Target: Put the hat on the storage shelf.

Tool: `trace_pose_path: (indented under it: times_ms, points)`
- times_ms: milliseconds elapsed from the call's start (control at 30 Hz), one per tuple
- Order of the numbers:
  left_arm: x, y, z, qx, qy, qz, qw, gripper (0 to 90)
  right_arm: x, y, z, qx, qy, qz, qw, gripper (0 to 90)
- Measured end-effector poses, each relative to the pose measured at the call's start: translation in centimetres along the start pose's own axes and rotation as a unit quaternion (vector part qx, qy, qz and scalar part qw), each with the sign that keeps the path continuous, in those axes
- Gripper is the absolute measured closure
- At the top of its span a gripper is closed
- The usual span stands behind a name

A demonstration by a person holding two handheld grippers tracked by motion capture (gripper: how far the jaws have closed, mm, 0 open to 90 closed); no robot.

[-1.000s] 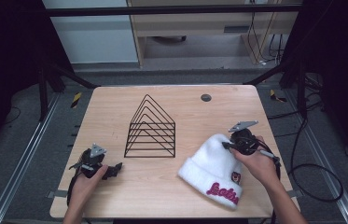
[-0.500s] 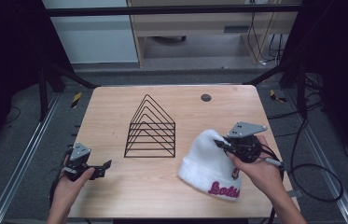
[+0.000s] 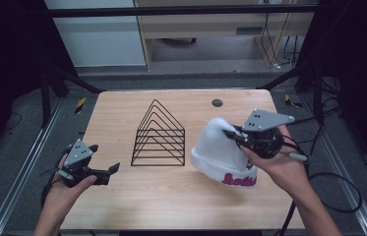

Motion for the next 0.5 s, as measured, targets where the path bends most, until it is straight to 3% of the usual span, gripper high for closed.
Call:
trace_pose_path:
  times_ms: [200, 333, 500]
  points:
    - [0.8, 3.2, -1.3, -0.032, -0.020, -0.007, 0.9993, 3.8, 1.4, 3.1, -0.9, 0.004, 0.006, -0.030, 0.9995, 81.4]
    - [0.7, 4.9, -1.6, -0.055, -0.018, -0.005, 0.9983, 4.0, 1.9, 4.9, -1.2, 0.010, 0.003, -0.043, 0.9990, 81.4]
    - [0.6, 7.2, -2.0, -0.061, -0.040, -0.009, 0.9973, 4.6, 2.1, 6.8, -1.9, 0.012, -0.001, -0.051, 0.9986, 81.4]
Point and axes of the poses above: each handheld gripper's, and its own axes: x roughly backward along the jaws, y roughly out of its top, z roughly to its left, the point moved 6 cm from there along -x, roughly forward along the jaws, and after that the axes turned 13 degrees about z, right-handed, at the moved point
